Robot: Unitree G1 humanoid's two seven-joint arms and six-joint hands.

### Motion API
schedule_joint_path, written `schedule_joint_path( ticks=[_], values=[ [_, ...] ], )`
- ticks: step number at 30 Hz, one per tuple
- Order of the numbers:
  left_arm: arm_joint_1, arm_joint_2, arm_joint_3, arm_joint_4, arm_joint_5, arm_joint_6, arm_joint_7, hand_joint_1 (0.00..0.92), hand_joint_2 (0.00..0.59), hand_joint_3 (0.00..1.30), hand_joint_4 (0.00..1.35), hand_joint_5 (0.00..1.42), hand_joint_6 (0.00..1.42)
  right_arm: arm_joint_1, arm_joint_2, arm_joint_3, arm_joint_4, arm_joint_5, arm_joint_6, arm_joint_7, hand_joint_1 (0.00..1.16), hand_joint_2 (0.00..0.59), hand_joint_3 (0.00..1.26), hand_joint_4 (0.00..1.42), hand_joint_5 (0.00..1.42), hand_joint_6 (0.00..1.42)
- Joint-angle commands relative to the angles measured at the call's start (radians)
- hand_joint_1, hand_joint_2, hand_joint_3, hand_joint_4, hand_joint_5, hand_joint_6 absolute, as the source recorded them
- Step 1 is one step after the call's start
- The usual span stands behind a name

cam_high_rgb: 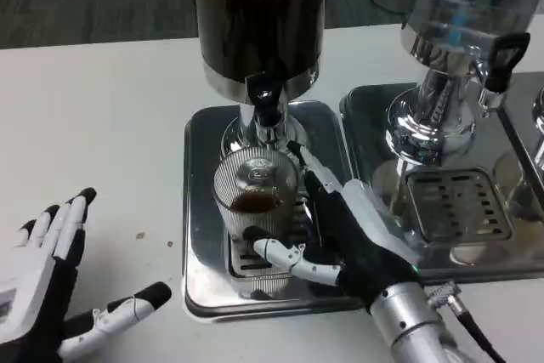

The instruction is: Grasp the cup under the faucet to collect the drink, then remove the cup.

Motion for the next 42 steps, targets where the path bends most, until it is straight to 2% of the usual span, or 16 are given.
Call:
schedule_joint_path(
  ticks=[1, 3, 4, 7, 14, 18, 20, 21, 23, 28, 37, 42],
  values=[
    [-0.008, 0.004, -0.031, 0.048, -0.013, -0.029, 0.023, 0.0, 0.053, 0.0, 0.0, 0.0, 0.0, -0.029, 0.018, 0.014, 0.071, -0.02, -0.071, -0.067, 0.57, 0.206, 0.0, 0.0, 0.0, 0.16],
    [-0.017, 0.003, -0.046, 0.065, -0.018, -0.03, 0.015, 0.0, 0.057, 0.0, 0.0, 0.0, 0.0, -0.037, 0.007, 0.038, 0.097, -0.085, -0.114, -0.147, 0.57, 0.205, 0.0, 0.0, 0.0, 0.2],
    [-0.021, 0.004, -0.052, 0.071, -0.021, -0.03, 0.014, 0.0, 0.058, 0.0, 0.0, 0.0, 0.0, -0.041, 0.021, 0.026, 0.118, -0.05, -0.122, -0.135, 0.57, 0.205, 0.0, 0.0, 0.01, 0.21],
    [-0.025, 0.008, -0.061, 0.079, -0.017, -0.029, 0.023, 0.0, 0.061, 0.0, 0.0, 0.0, 0.0, -0.051, 0.038, 0.013, 0.163, -0.002, -0.134, -0.108, 0.58, 0.21, 0.0, 0.0, 0.03, 0.23],
    [-0.023, 0.012, -0.064, 0.102, -0.034, -0.024, 0.033, 0.0, 0.083, 0.0, 0.0, 0.0, 0.0, -0.068, 0.048, 0.002, 0.213, 0.046, -0.179, -0.093, 0.6, 0.203, 0.0, 0.0, 0.06, 0.25],
    [-0.019, 0.016, -0.068, 0.105, -0.037, -0.021, 0.034, 0.0, 0.085, 0.0, 0.0, 0.0, 0.0, -0.072, 0.064, 0.005, 0.236, 0.047, -0.213, -0.114, 0.62, 0.198, 0.0, 0.0, 0.08, 0.28],
    [-0.016, 0.018, -0.068, 0.102, -0.037, -0.019, 0.031, 0.0, 0.093, 0.0, 0.0, 0.0, 0.0, -0.071, 0.038, 0.046, 0.213, -0.057, -0.226, -0.177, 0.63, 0.187, 0.0, 0.03, 0.1, 0.3],
    [-0.014, 0.019, -0.068, 0.101, -0.038, -0.019, 0.029, 0.0, 0.095, 0.0, 0.0, 0.0, 0.0, -0.068, 0.041, 0.053, 0.211, -0.066, -0.231, -0.185, 0.63, 0.184, 0.0, 0.04, 0.12, 0.32],
    [-0.011, 0.023, -0.066, 0.103, -0.04, -0.02, 0.027, 0.0, 0.097, 0.0, 0.0, 0.0, 0.0, -0.068, 0.067, 0.042, 0.241, -0.02, -0.217, -0.156, 0.66, 0.186, 0.0, 0.06, 0.14, 0.35],
    [-0.002, 0.028, -0.064, 0.096, -0.041, -0.014, 0.022, 0.0, 0.102, 0.0, 0.0, 0.0, 0.0, -0.067, 0.086, 0.015, 0.262, 0.036, -0.222, -0.152, 0.68, 0.183, 0.0, 0.09, 0.18, 0.38],
    [0.009, 0.035, -0.061, 0.089, -0.059, -0.008, 0.013, 0.0, 0.111, 0.0, 0.0, 0.0, 0.0, -0.078, 0.104, 0.017, 0.284, 0.048, -0.189, -0.123, 0.7, 0.176, 0.0, 0.1, 0.21, 0.44],
    [0.017, 0.036, -0.06, 0.084, -0.065, -0.008, 0.014, 0.0, 0.113, 0.0, 0.0, 0.0, 0.0, -0.087, 0.114, 0.015, 0.3, 0.067, -0.17, -0.099, 0.71, 0.175, 0.0, 0.12, 0.25, 0.54]
  ],
)
